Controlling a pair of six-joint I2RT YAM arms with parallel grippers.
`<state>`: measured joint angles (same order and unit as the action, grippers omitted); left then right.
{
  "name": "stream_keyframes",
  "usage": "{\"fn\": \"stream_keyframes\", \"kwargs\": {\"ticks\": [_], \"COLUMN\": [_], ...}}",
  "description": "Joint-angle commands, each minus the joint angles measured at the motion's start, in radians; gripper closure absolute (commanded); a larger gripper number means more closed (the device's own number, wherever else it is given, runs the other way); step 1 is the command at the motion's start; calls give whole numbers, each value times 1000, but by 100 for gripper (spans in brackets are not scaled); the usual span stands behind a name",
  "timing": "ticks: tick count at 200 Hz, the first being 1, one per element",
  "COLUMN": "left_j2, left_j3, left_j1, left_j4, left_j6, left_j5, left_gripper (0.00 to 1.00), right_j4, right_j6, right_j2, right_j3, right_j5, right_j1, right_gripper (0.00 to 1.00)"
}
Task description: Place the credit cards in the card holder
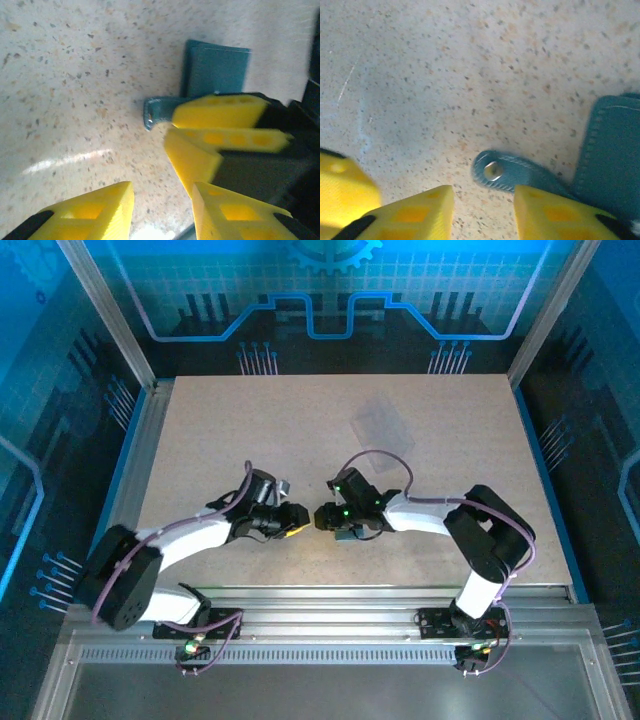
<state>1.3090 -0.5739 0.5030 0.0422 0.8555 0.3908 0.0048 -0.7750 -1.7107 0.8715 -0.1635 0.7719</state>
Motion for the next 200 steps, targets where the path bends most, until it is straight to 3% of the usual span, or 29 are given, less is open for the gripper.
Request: {"fn": "stream_keyframes", "kwargs": {"ticks": [1,48,91,137,163,200], "left_j2": [-147,-364,-381,-138,75,337], "left_j3": [46,71,25,-186,-344,-542], "left_j1": [-3,2,57,208,247,249], "left_j4": [121,279,316,289,278,291], "left_j6": [19,-9,-26,-66,-97,-130], "left_j5": [-79,-124,-153,-194,-193,-160], "left_gripper": [59,56,55,57,60,65], "right_j4": [-63,-245,-351,-327,-310,-234], "right_j6": [45,142,164,134,138,135], "right_j2": [13,129,320,527,541,519], "right_j3": [51,160,93,-139,-214,-288], "right_j5": [-19,-75,2,-35,-62,-146], "right_j1": [-4,-3,-55,-240,-301,-356], "right_gripper": [56,47,44,47,40,39]}}
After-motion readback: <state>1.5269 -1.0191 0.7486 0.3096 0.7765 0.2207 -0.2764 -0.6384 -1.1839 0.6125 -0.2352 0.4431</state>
